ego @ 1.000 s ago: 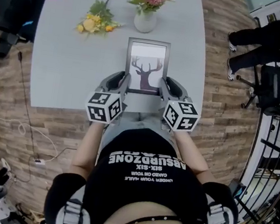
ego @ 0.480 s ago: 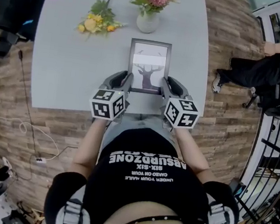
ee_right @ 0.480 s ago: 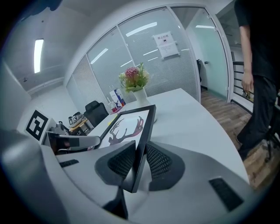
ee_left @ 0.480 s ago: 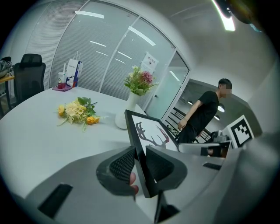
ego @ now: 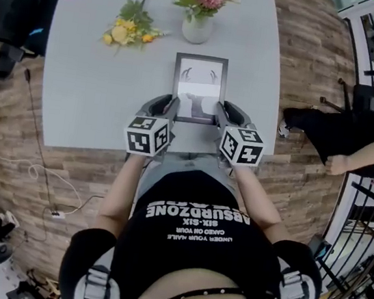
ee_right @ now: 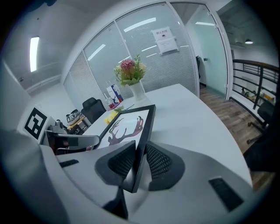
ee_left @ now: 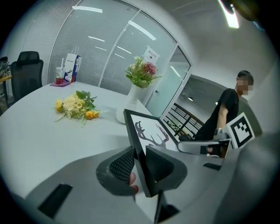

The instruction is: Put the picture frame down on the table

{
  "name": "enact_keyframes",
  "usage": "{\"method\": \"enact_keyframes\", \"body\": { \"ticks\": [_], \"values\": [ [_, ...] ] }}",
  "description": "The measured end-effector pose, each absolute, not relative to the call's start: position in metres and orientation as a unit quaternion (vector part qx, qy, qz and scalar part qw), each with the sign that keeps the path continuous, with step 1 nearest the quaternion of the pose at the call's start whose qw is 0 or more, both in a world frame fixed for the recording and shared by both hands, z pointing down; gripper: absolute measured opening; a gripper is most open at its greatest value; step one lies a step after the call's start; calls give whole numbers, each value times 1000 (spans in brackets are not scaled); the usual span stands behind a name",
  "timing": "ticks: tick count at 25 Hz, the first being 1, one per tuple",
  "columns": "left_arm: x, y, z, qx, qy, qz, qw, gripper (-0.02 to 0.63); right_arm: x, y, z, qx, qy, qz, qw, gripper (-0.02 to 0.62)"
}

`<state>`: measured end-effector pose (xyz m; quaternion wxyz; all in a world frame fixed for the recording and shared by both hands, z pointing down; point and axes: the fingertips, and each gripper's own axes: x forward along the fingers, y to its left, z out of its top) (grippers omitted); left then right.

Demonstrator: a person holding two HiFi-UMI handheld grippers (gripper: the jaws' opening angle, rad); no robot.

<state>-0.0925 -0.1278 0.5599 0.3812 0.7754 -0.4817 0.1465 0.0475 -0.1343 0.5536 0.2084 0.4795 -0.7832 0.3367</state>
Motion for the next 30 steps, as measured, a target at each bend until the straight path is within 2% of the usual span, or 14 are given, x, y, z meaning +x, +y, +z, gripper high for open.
{"method": "enact_keyframes", "body": {
  "ticks": [30],
  "values": [
    [-89, -135, 634, 750, -459, 219, 423, 88, 48, -144, 624, 469, -754, 374, 269, 89]
  ]
}}
